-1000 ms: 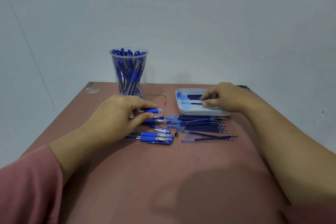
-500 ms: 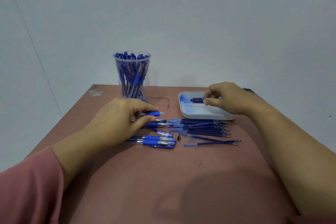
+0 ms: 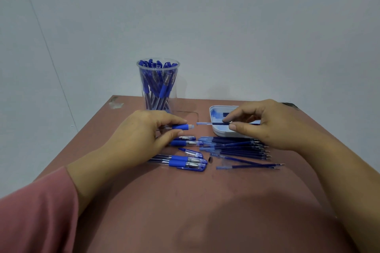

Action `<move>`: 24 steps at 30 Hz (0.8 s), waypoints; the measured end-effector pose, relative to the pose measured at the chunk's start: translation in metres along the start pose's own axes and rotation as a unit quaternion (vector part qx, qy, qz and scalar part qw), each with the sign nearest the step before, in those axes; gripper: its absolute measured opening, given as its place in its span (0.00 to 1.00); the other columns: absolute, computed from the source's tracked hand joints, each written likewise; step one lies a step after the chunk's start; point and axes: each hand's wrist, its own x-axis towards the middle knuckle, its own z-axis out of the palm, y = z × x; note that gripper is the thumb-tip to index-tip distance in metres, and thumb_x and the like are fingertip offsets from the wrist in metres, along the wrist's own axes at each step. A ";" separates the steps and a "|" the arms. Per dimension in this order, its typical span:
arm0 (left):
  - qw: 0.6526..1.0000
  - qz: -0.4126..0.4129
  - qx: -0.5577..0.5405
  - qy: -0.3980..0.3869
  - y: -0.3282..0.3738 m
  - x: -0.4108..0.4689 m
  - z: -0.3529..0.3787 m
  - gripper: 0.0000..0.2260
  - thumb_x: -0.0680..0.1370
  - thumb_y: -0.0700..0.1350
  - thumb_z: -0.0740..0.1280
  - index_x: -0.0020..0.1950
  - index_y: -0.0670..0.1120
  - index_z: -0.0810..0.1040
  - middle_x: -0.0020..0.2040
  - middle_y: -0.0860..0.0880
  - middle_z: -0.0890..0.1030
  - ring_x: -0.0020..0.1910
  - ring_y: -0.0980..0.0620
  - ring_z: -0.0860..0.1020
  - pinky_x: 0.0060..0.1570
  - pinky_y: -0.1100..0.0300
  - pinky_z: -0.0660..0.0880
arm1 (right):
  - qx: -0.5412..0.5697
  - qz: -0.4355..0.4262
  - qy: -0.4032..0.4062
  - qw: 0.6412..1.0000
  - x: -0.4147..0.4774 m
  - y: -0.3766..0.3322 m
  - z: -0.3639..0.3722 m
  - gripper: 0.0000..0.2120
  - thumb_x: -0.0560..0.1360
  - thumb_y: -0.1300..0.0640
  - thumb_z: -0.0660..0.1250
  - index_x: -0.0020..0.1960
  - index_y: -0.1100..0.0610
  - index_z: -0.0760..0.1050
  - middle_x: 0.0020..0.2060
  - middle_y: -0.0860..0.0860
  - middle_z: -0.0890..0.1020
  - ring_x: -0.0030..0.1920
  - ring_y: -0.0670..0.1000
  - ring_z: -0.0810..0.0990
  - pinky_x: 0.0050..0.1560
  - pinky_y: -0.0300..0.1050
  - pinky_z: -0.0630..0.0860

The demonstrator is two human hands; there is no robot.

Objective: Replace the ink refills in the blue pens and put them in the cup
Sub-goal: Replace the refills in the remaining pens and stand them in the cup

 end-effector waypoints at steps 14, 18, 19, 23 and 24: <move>0.997 -0.025 -0.062 0.027 0.003 0.000 0.004 0.14 0.73 0.56 0.68 0.56 0.55 0.83 0.43 0.63 0.82 0.43 0.66 0.79 0.44 0.74 0.72 | 0.061 -0.029 0.000 0.998 0.005 0.008 0.010 0.07 0.72 0.56 0.73 0.44 0.43 0.82 0.40 0.43 0.83 0.44 0.41 0.80 0.44 0.26 0.71; 0.997 -0.036 -0.069 0.028 0.003 -0.001 0.005 0.12 0.73 0.54 0.70 0.56 0.55 0.83 0.43 0.61 0.83 0.44 0.65 0.79 0.44 0.74 0.72 | 0.057 -0.029 -0.023 0.998 0.008 0.015 0.013 0.06 0.72 0.54 0.73 0.46 0.44 0.83 0.41 0.47 0.84 0.44 0.45 0.81 0.50 0.37 0.76; 0.997 -0.036 -0.070 0.027 0.003 -0.001 0.005 0.12 0.73 0.53 0.70 0.56 0.55 0.83 0.43 0.61 0.83 0.44 0.65 0.79 0.44 0.75 0.71 | 0.054 -0.029 -0.026 0.998 0.009 0.016 0.013 0.06 0.72 0.54 0.73 0.46 0.44 0.83 0.41 0.47 0.84 0.44 0.45 0.81 0.50 0.37 0.76; 0.999 -0.023 -0.040 0.005 0.004 -0.001 0.002 0.12 0.74 0.52 0.70 0.56 0.56 0.82 0.43 0.64 0.81 0.43 0.66 0.78 0.41 0.74 0.71 | 0.036 -0.039 -0.030 0.998 0.009 0.017 0.012 0.06 0.73 0.54 0.72 0.46 0.43 0.82 0.41 0.44 0.84 0.45 0.43 0.81 0.49 0.31 0.74; 0.999 -0.014 -0.029 0.001 0.004 -0.001 0.001 0.12 0.74 0.53 0.70 0.57 0.56 0.82 0.42 0.65 0.80 0.43 0.66 0.78 0.41 0.73 0.71 | 0.030 -0.041 -0.031 0.998 0.008 0.017 0.012 0.06 0.74 0.54 0.71 0.46 0.42 0.82 0.41 0.42 0.84 0.46 0.42 0.81 0.49 0.29 0.73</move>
